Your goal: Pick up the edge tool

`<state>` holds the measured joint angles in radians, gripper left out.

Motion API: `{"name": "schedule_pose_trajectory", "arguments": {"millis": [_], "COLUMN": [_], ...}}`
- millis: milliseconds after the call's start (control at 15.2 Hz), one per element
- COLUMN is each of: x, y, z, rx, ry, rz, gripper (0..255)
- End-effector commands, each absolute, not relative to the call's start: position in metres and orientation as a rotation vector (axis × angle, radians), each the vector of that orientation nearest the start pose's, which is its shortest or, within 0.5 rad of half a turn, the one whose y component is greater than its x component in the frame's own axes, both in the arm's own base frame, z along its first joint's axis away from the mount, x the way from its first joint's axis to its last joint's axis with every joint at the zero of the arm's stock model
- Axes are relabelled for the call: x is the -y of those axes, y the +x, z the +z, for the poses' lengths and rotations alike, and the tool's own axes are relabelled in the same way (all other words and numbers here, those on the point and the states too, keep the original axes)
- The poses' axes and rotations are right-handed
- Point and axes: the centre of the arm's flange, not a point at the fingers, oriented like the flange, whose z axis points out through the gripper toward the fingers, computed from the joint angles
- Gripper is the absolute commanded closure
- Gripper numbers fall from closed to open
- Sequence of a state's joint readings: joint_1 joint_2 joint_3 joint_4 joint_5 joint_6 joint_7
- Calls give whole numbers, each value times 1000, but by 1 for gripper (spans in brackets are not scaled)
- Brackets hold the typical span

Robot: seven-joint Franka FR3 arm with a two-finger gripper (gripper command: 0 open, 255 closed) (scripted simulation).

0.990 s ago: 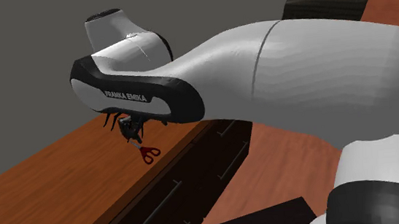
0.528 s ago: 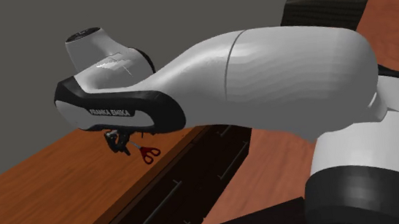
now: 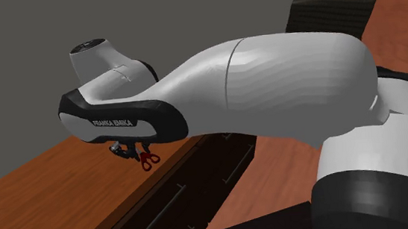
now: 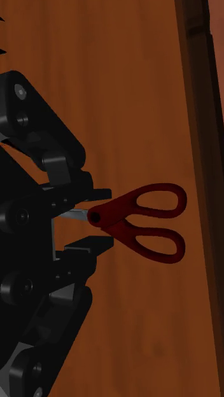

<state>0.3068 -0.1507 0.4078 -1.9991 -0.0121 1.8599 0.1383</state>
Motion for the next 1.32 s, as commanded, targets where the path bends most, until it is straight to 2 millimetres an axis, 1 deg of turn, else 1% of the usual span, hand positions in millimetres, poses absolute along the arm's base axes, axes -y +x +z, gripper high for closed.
{"name": "schedule_pose_trajectory", "arguments": {"millis": [0, 264, 396, 1254], "x": [-341, -342, -339, -339], "y": [390, 391, 390, 390], "z": [516, 516, 514, 583], "rx": [921, 920, 921, 921], "ry": [-3101, -3102, -3101, -3101], "rz": [-48, -48, -48, -48], "gripper": [255, 255, 255, 255]}}
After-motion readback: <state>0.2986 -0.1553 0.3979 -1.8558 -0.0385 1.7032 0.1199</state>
